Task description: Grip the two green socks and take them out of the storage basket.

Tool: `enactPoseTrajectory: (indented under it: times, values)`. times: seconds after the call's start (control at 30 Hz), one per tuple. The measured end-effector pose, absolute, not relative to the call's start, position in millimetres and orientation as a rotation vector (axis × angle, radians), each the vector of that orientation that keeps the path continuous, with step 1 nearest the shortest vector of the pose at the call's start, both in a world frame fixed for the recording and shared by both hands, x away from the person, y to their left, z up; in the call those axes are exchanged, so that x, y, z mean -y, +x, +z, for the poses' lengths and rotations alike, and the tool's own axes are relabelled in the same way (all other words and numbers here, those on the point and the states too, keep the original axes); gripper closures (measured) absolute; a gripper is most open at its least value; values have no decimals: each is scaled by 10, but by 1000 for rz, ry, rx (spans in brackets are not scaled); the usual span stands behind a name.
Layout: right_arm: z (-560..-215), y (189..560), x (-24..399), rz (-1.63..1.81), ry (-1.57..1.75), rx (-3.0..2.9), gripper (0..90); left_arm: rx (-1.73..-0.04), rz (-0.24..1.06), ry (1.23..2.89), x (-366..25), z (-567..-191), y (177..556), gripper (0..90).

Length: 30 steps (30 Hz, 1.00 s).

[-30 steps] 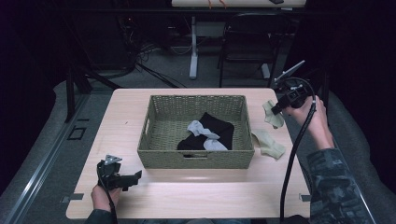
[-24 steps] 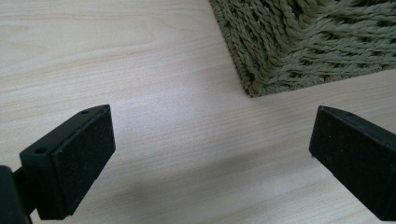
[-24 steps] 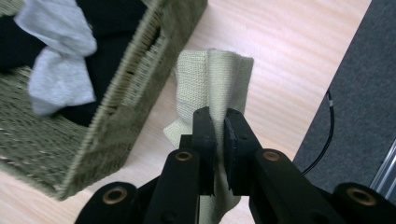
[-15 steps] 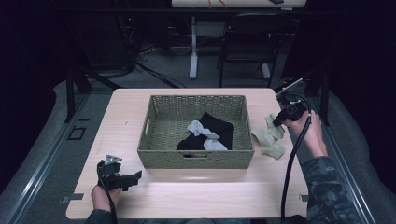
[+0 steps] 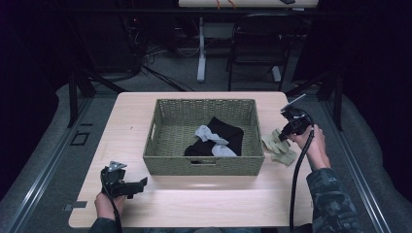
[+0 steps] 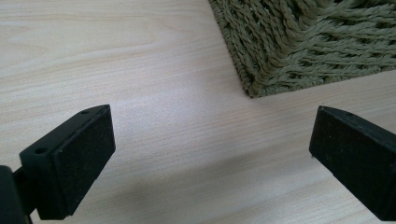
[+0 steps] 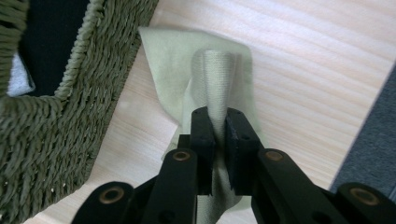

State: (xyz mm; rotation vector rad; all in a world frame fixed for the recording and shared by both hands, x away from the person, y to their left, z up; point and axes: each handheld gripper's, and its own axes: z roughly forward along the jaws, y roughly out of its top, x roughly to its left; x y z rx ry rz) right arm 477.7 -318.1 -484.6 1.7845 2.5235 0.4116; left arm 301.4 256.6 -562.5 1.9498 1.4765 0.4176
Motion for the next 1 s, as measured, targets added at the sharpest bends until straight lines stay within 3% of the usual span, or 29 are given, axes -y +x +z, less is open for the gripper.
enactPoseTrajectory:
  times: [0.07, 0.23, 0.27, 0.3, 0.4, 0.77, 1.0]
  values:
    - [-4885, 4769, 3157, 426, 1796, -2508, 788, -1477, 419, 1950, -2566, -5625, 3014, 2]
    - [-4846, 4752, 3158, 427, 1780, -2525, 568, -1475, 415, 1951, -2569, -5624, 3014, 2]
    - [-4846, 4752, 3158, 427, 1780, -2525, 568, -1475, 415, 1951, -2569, -5624, 3014, 2]
    - [-4814, 4707, 3152, 471, 1781, -2491, 478, -1476, 414, 1951, -2568, -5623, 3014, 2]
    - [-4747, 4655, 3164, 506, 1759, -2498, 390, -1476, 412, 1952, -2565, -5623, 3014, 2]
    - [-4493, 4387, 3187, 622, 1655, -2524, 206, -1478, 413, 1951, -2565, -5623, 3013, 2]
    - [-4390, 4159, 3167, 704, 1587, -2515, 145, -1476, 415, 1950, -2566, -5622, 3013, 2]
